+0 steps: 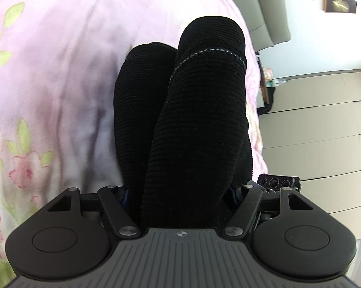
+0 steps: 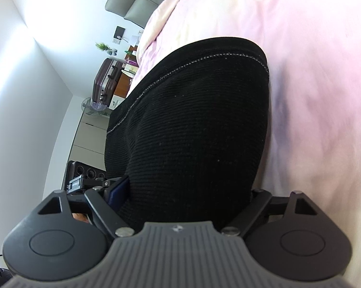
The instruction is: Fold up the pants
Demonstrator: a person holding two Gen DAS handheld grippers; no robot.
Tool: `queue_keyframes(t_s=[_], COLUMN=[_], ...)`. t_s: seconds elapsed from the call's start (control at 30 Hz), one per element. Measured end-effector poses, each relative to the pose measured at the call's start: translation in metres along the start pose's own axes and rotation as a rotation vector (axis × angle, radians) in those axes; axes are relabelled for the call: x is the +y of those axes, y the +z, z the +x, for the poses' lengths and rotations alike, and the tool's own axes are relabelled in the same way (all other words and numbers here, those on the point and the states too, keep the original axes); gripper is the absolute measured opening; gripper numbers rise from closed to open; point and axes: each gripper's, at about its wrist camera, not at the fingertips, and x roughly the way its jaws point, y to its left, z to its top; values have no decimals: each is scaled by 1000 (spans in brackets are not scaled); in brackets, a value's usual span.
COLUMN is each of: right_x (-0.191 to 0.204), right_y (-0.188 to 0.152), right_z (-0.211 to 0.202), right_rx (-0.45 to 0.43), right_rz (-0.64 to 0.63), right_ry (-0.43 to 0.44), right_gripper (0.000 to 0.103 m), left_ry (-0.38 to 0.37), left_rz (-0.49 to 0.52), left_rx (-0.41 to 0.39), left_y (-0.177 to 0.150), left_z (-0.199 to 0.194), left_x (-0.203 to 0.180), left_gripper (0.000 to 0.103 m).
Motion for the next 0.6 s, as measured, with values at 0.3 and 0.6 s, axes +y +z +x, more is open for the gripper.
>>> queue_keyframes(t_s=[0.3,0.6], right_x=[39,66], right_y=[-8,-51], right_z=[-52,-89], right_rx=[-57,-80], right_rz=[-43,37], right_ry=[14,-64], right_gripper=[76,76], left_ry=[-142,-140], left_rz=[84,112], left_rx=[7,105], left_y=[-9,-37], left_z=[2,18], left_x=[-28,-45], left_gripper=[79,79])
